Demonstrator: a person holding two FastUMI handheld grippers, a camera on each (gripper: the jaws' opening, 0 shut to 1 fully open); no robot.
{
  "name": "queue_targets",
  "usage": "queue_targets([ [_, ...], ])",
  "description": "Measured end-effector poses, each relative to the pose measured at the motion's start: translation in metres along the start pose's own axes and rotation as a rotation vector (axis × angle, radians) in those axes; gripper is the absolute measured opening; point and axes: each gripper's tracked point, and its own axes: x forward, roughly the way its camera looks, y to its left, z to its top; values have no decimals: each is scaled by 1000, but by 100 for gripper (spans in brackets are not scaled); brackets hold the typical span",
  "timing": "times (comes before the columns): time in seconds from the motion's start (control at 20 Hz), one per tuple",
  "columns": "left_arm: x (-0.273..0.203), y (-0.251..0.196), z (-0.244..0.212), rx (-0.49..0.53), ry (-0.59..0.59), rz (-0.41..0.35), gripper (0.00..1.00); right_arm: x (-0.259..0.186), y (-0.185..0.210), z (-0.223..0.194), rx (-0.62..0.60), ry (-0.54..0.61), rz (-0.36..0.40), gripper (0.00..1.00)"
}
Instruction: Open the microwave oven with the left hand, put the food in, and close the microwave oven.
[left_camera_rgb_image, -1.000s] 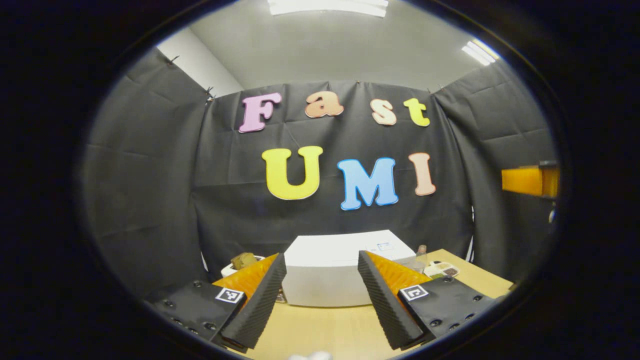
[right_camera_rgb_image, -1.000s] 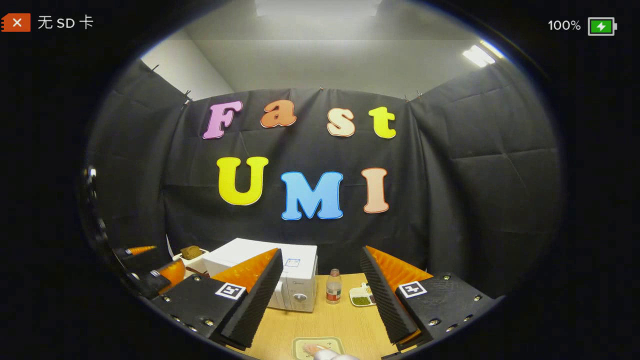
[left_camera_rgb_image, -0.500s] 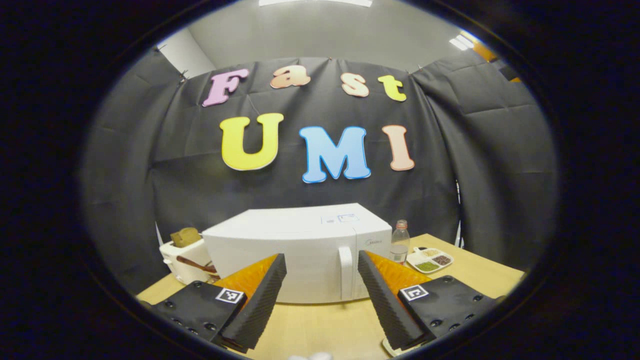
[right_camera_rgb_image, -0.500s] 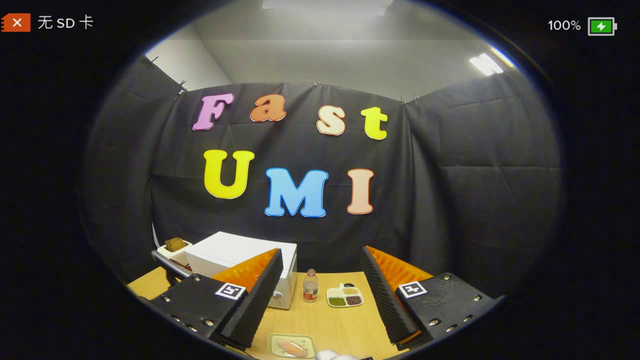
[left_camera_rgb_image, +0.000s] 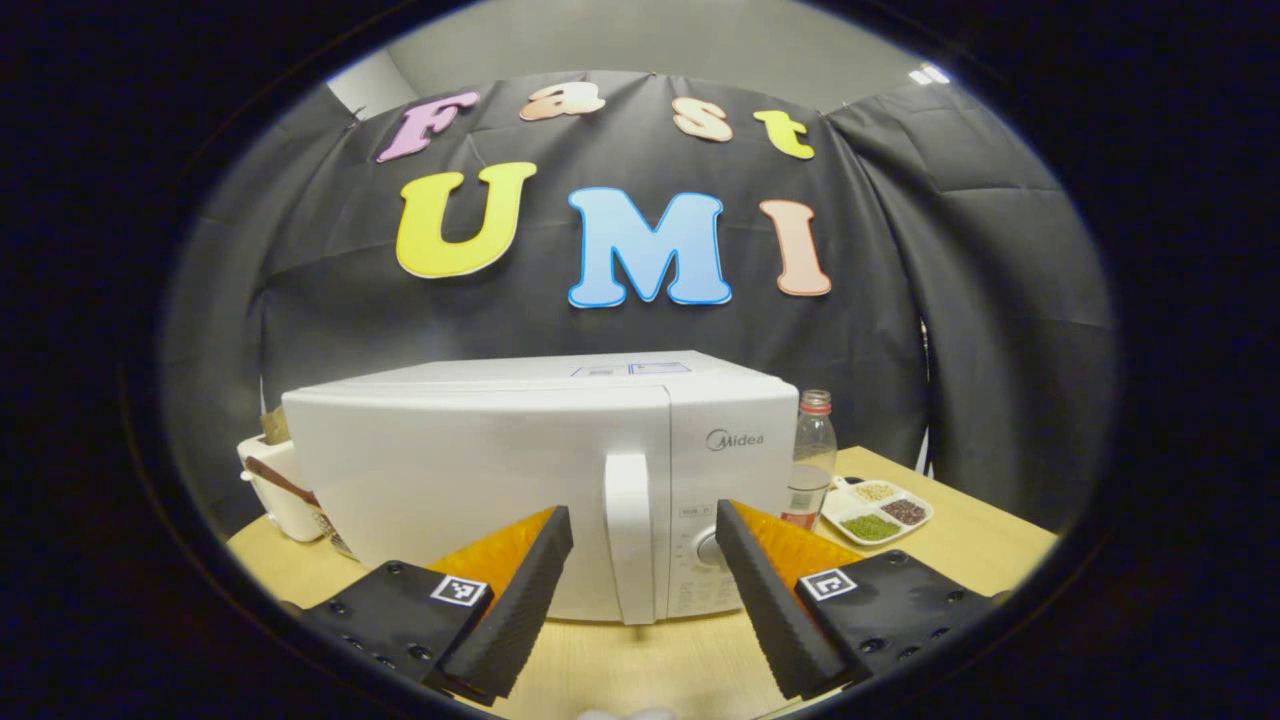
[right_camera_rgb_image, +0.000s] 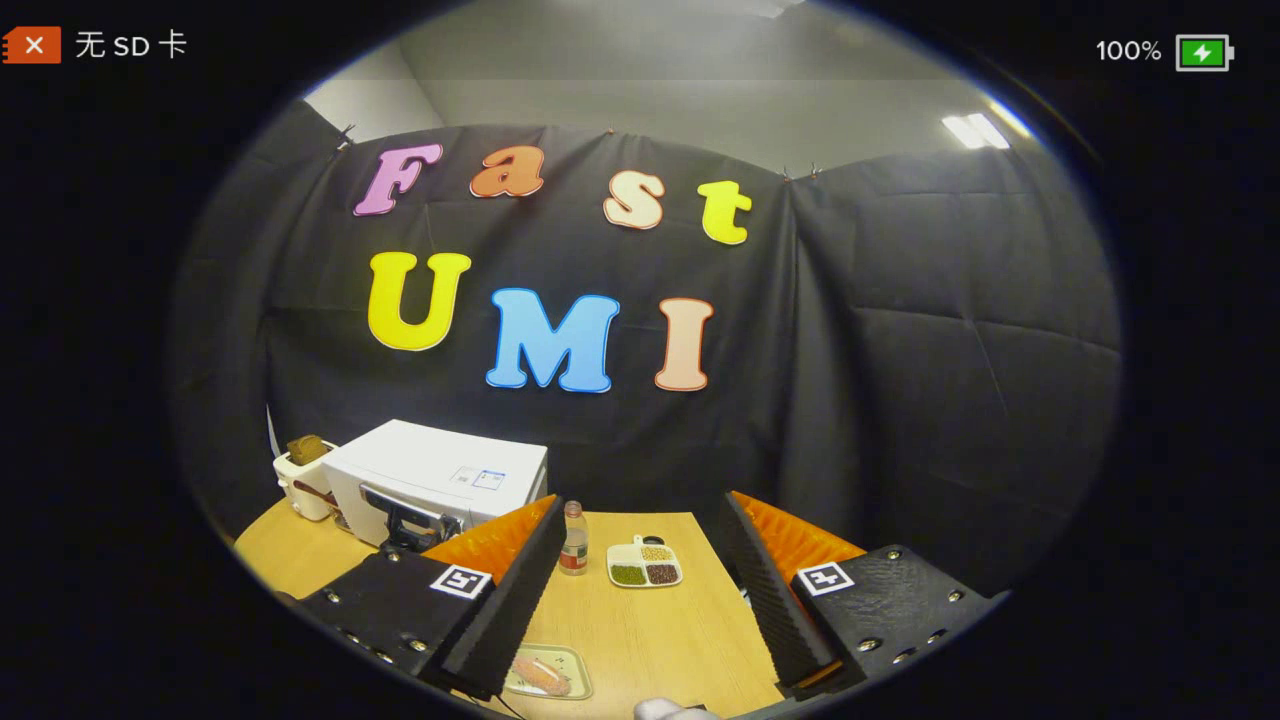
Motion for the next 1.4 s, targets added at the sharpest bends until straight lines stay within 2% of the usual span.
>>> queue_targets([
  [0.1,6,-2,-8,-11,19,-1,99,2,-3,-3,-9,7,-5,95],
  [0.15,9,-3,-11,-23,24,-2,95,3,-4,-2,-15,5,-9,95],
  [0.2,12,-5,-13,-33,31,-18,95,3,-6,-1,-17,-2,-16,95],
  [0.3,18,-9,-17,-18,42,-37,84,3,-2,2,-13,-12,0,95],
  [0.35,20,-3,-17,-5,40,-19,79,4,-2,2,-23,-16,2,95],
  [0.4,21,10,-19,10,48,16,68,5,-2,2,-32,-17,4,95],
  [0.5,22,10,-21,-44,38,-7,36,6,-1,2,-36,-15,11,95],
  [0.85,20,10,-21,-26,71,-14,11,1,-1,-6,-36,7,21,95],
  [1.2,17,10,-22,-28,88,-39,11,-7,-3,-6,-33,6,26,95],
  [1.3,-2,12,-32,-61,127,-38,12,-8,0,-6,-37,4,36,95],
  [1.4,-24,14,-23,-15,55,-56,12,-9,5,-4,-34,0,52,95],
])
